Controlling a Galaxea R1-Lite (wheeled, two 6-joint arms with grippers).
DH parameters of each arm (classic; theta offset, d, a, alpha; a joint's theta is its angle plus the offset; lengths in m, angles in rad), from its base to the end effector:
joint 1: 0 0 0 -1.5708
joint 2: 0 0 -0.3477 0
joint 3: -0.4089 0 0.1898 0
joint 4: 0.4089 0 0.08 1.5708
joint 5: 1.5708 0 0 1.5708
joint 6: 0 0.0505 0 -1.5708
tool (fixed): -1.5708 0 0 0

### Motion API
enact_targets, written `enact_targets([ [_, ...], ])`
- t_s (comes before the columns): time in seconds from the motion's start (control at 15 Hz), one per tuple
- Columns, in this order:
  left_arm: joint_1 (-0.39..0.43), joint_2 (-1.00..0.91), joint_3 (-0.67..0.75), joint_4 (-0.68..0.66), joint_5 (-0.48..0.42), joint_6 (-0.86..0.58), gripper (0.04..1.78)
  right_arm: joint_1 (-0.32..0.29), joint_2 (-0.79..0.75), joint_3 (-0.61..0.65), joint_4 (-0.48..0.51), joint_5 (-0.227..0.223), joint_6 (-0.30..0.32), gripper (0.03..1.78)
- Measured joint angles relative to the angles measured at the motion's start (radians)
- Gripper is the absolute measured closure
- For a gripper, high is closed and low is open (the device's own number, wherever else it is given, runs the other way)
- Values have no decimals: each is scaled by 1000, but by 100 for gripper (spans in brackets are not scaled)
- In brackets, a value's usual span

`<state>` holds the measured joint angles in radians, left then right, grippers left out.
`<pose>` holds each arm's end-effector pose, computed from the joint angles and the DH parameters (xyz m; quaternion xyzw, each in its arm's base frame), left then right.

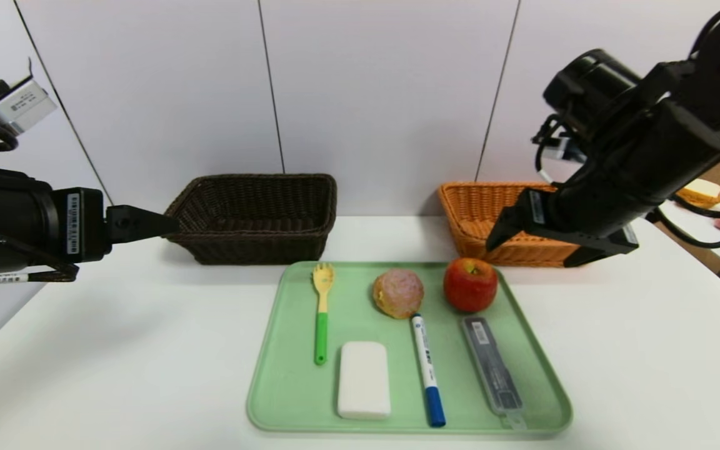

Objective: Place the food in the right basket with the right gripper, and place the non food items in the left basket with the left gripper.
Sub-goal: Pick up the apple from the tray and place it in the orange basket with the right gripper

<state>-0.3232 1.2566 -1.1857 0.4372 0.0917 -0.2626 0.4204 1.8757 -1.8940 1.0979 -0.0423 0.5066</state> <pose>0.1773 -0.0545 0.3302 -0.0746 0.2585 -0.0786 0.9599 0.3100 0.1363 0.2953 0.0970 0.5247 0.0307 0.8452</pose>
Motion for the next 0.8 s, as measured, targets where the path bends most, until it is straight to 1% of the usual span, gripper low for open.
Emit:
enact_targets([
  [0.13,-15,27,11,-19,-2,0,13,37,67,-24,-1,-41,9,10],
  [0.2,-18,40,16,-21,-3,-3,13,53,102,-36,-4,-57,23,10],
  [0.33,-25,54,18,-21,-4,-22,13,76,156,-48,-34,-64,47,10],
  [0.67,-56,60,30,-21,-5,-32,13,85,218,-52,-68,-67,53,10],
  [0.73,-63,61,31,-21,-5,-32,13,86,224,-52,-69,-73,55,10],
  [0.8,-68,61,32,-21,-5,-32,13,86,231,-52,-69,-94,55,10],
])
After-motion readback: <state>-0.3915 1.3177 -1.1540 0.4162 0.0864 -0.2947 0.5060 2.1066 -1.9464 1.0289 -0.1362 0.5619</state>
